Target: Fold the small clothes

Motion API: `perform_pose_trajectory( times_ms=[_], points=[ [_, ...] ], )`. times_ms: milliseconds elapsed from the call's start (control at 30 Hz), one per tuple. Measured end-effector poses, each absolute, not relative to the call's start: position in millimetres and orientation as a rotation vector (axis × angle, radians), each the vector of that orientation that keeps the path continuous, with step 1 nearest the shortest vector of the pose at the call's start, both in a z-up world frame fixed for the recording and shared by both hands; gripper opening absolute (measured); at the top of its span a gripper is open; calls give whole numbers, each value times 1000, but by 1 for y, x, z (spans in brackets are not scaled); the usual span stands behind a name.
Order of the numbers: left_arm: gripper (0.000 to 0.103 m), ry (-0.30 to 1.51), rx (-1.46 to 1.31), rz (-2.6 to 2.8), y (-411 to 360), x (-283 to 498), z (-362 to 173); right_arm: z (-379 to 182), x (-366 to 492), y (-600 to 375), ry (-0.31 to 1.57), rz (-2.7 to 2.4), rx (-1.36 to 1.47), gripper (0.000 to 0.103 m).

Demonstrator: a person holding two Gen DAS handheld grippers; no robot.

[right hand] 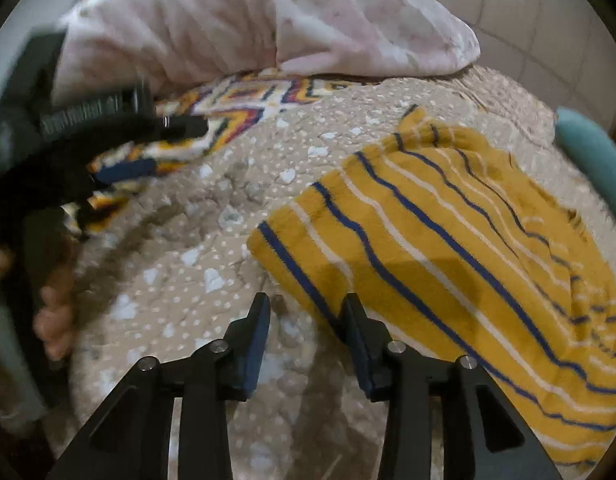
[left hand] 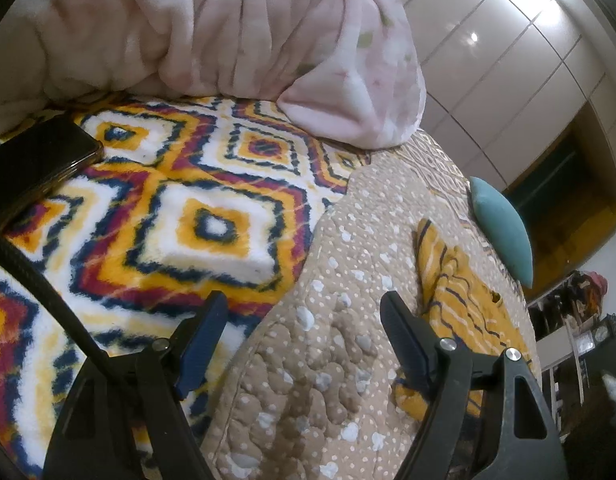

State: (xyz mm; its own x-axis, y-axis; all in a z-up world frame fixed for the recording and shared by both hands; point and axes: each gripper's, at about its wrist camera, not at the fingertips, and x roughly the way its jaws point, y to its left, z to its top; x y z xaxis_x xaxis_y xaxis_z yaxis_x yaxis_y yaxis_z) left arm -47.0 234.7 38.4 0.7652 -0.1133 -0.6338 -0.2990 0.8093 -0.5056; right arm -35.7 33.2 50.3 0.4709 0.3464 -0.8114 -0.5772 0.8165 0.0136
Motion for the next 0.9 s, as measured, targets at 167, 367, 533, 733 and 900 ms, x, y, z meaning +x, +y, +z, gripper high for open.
perform_pose_trajectory(
  times_ms=[167, 367, 533, 733, 900],
  points=[
    [77, 683, -585, 57, 214, -47, 46, 72, -21, -53, 883, 411, -90, 43],
    [83, 662, -496, -102, 162, -48, 53, 51, -10, -201, 921, 88, 139, 43],
    [83, 752, -368, -163, 121, -39, 39, 47, -41, -315, 872, -59, 363, 40],
    [87, 833, -338, -143, 115, -29, 25, 47, -76, -374, 851, -109, 519, 62],
    [91, 834, -301, -138, 110, -27, 23, 41, -86, -388, 797, 47, 726, 62]
  ],
)
